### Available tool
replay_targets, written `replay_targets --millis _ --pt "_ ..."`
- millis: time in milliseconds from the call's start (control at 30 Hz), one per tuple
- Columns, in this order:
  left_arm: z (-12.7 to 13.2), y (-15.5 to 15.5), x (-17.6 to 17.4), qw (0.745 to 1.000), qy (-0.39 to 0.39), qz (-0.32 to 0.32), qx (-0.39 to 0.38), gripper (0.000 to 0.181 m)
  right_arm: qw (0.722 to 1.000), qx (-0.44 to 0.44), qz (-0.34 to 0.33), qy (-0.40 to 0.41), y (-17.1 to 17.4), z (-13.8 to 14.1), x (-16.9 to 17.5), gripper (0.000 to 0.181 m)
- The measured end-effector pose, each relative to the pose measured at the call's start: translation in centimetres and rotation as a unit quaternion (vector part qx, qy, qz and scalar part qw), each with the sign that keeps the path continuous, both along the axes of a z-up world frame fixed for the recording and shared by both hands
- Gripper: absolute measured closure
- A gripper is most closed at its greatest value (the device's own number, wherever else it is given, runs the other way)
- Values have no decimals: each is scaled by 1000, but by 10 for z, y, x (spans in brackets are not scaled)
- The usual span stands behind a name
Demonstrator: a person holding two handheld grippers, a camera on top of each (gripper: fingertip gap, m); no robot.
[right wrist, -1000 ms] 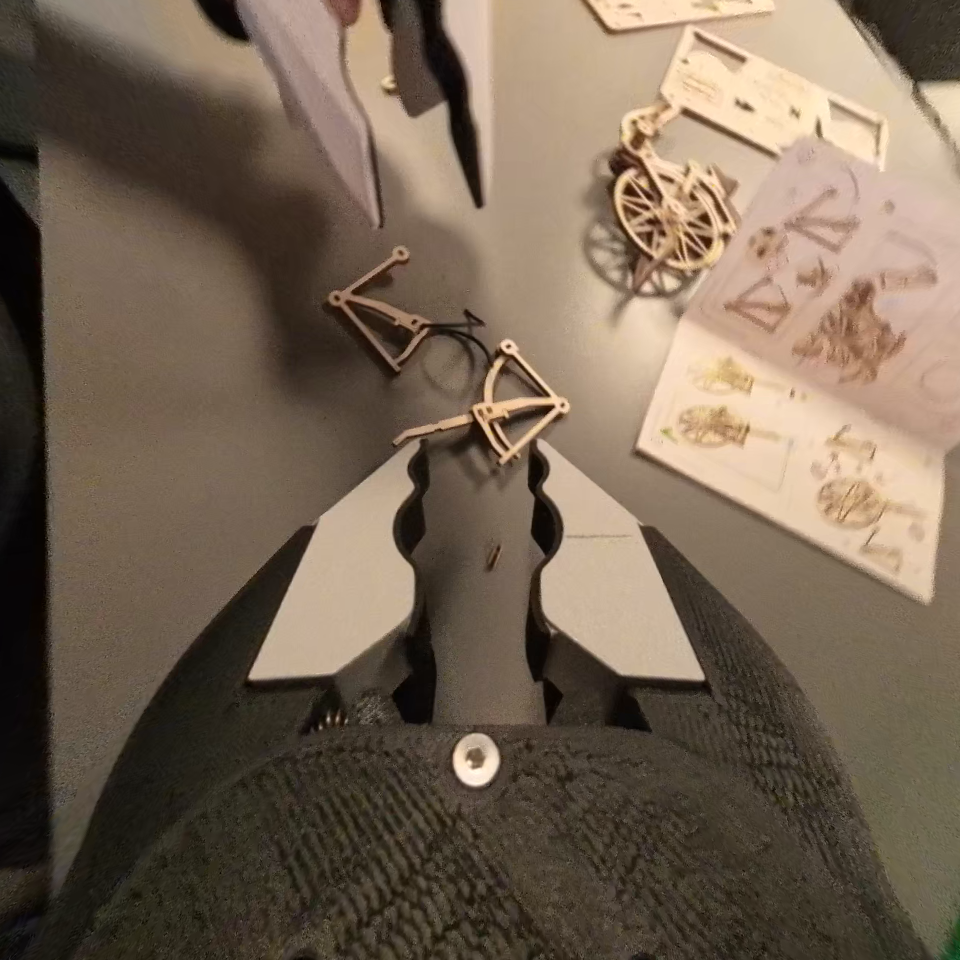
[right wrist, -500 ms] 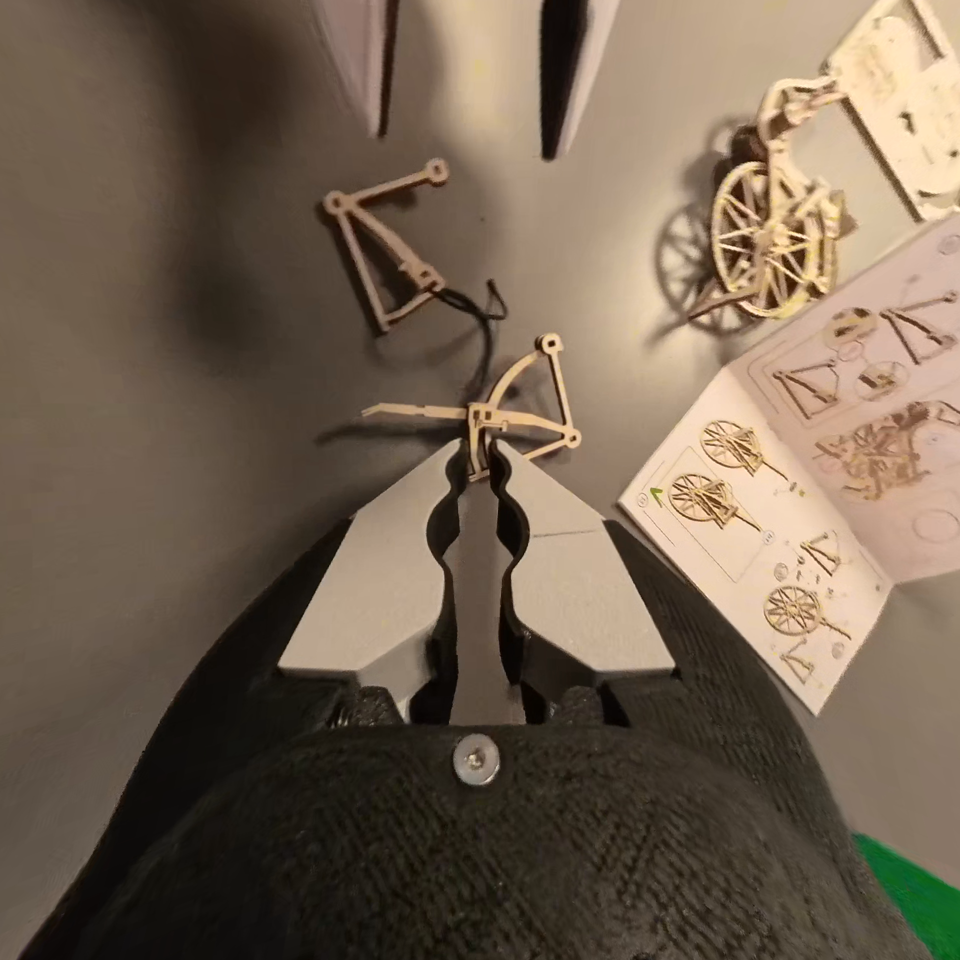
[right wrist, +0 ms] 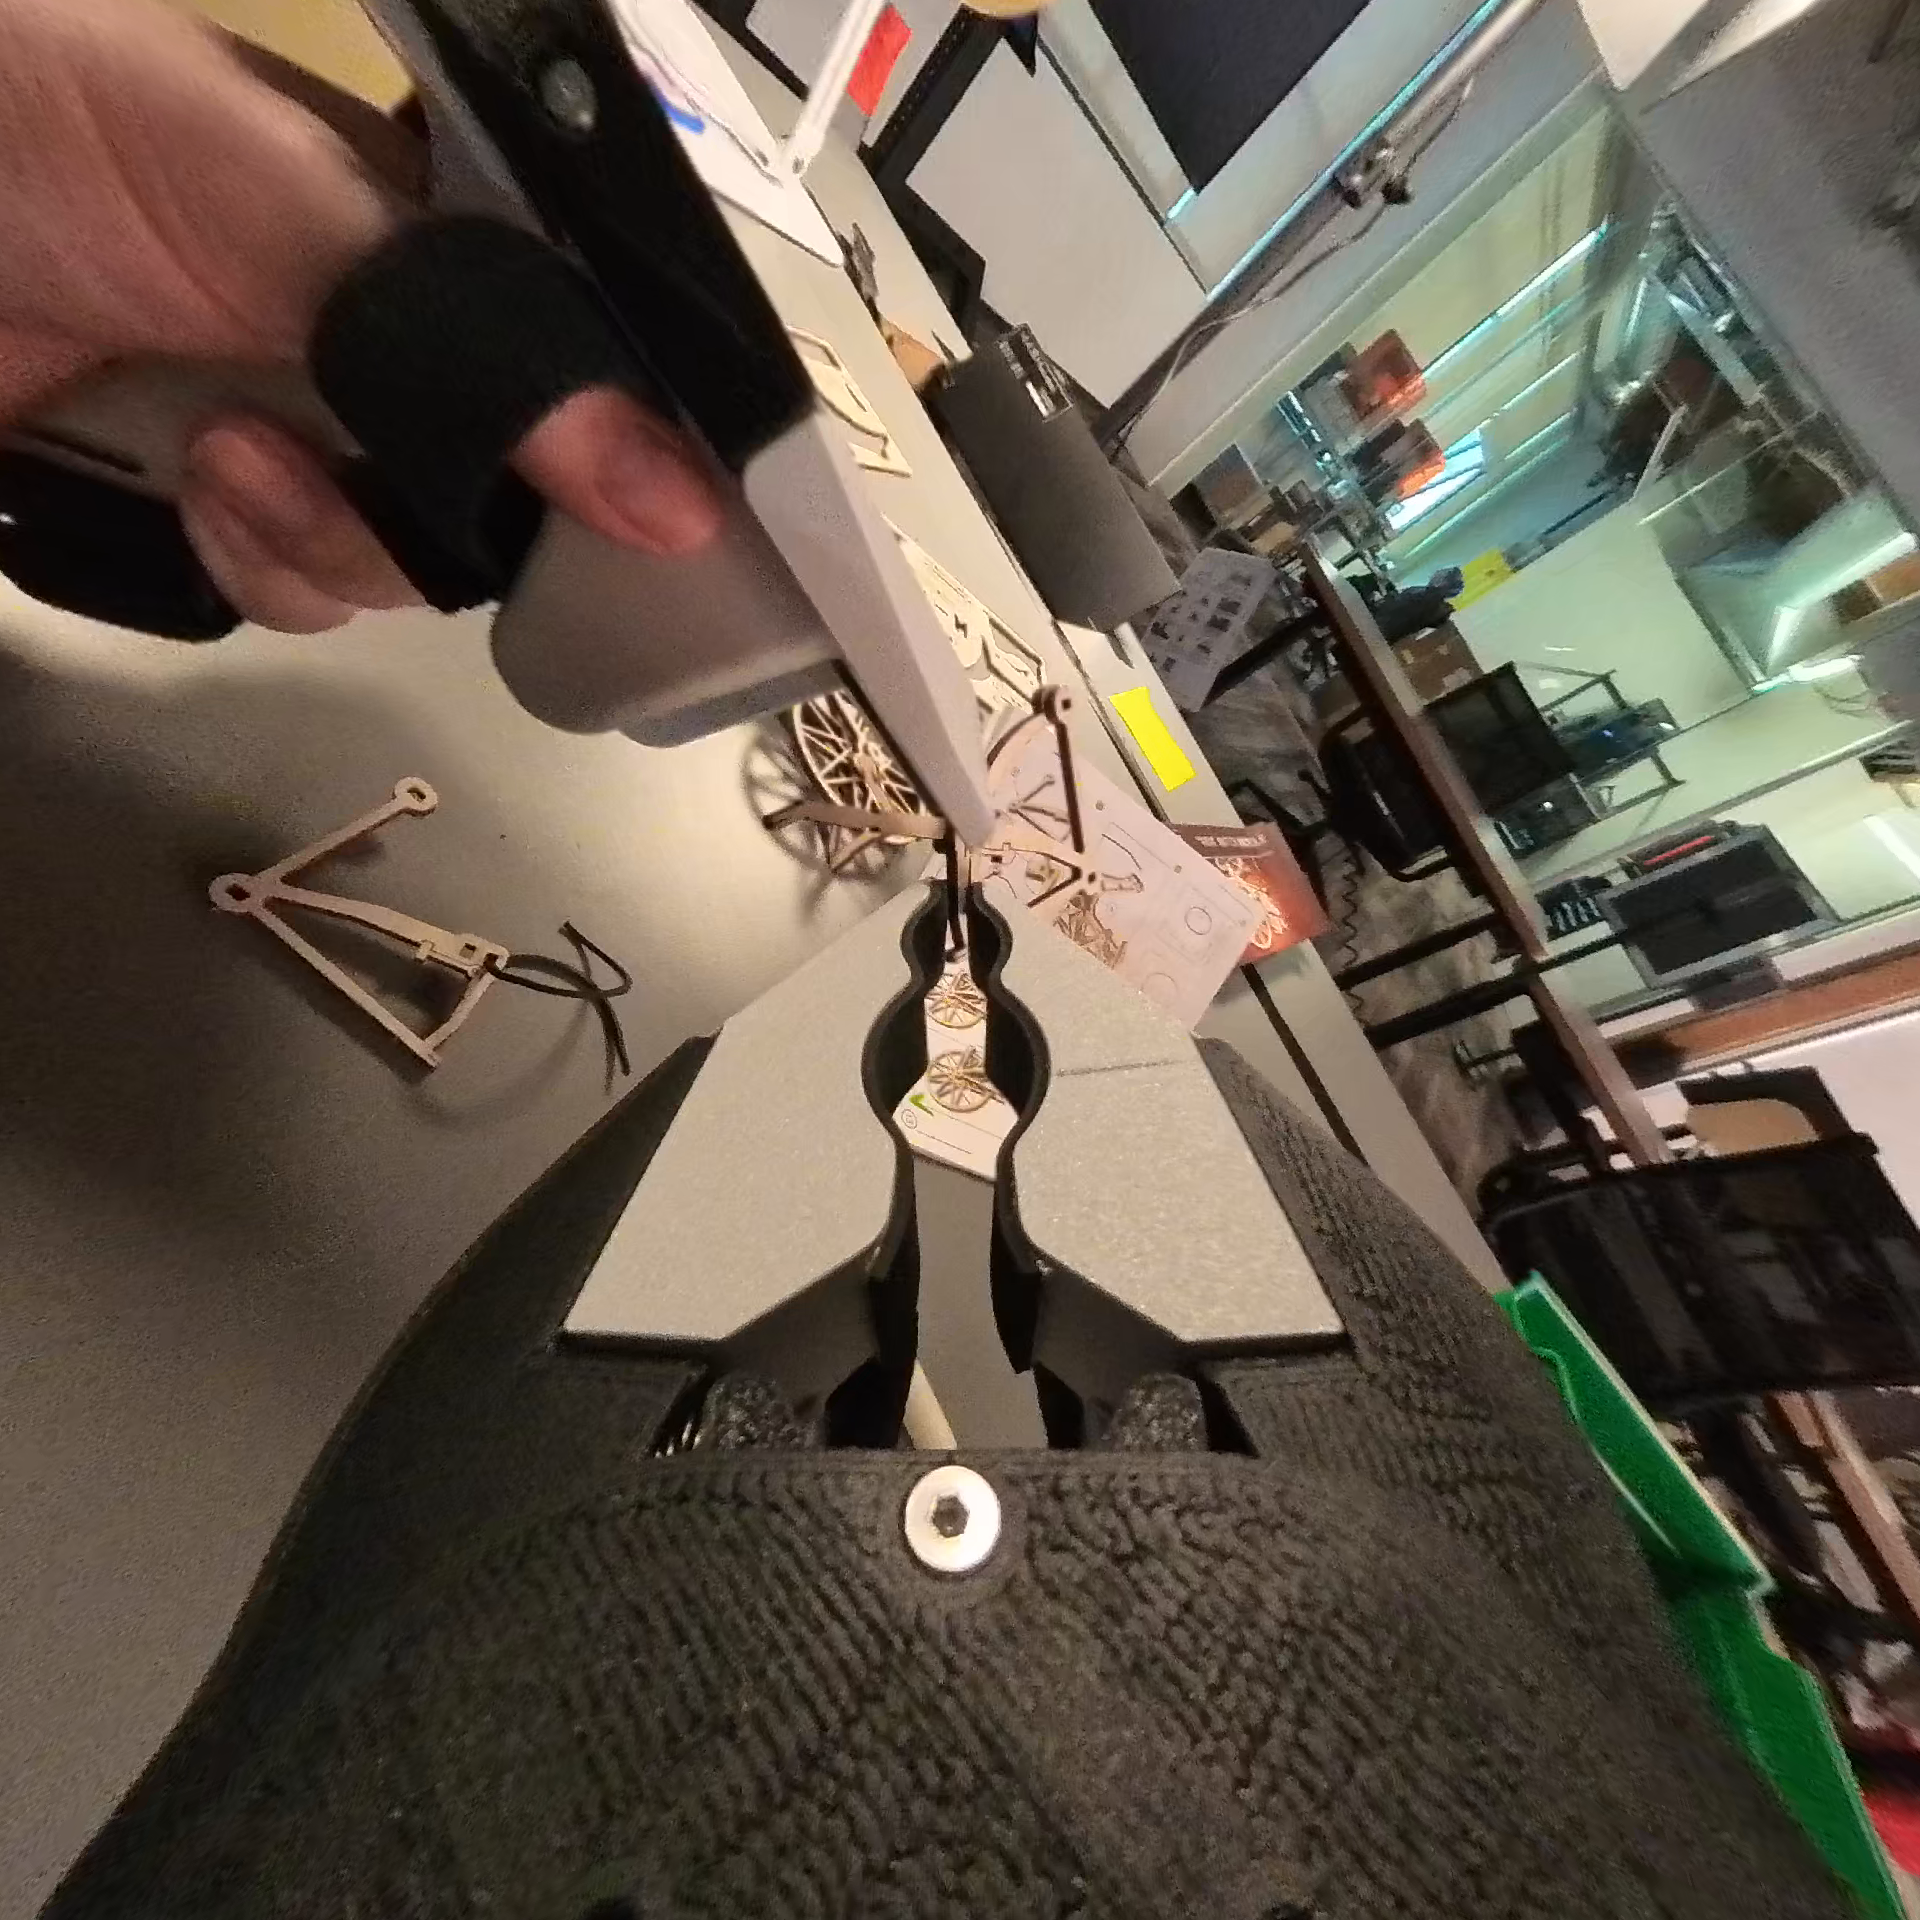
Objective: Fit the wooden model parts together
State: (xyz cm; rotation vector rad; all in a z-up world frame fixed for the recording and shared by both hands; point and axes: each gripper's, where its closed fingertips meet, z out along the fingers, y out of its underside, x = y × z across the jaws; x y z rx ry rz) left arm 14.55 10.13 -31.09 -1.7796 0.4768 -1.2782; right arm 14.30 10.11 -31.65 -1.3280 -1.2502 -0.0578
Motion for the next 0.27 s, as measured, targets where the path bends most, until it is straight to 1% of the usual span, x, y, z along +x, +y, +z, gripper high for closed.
replay_targets --millis 67,167,267 --pt "0 1 2 1000 -10 -7 -10 150 1000 14 -11 -2 2 1 1 181" --pt "1 1 4 999 -41 -17 -30 170 1000 18 -13 -6 0 -1 0 181" --pt "0 2 4 997 -54 -23 -43 170 1000 18 -15 -3 1 -2 1 180"
